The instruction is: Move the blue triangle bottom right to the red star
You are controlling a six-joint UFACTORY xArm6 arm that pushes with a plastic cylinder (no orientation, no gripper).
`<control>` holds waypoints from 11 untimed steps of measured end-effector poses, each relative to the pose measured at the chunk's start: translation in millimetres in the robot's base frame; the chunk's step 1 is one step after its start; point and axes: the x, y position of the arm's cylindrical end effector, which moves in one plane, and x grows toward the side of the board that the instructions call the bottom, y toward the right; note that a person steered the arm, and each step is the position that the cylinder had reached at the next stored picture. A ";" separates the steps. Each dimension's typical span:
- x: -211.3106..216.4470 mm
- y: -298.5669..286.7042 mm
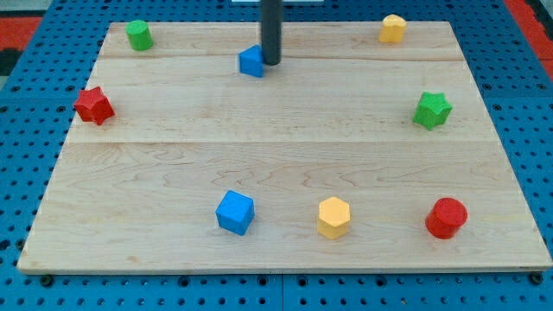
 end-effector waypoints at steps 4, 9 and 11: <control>104.7 -93.7; 187.7 -63.8; 168.3 -76.6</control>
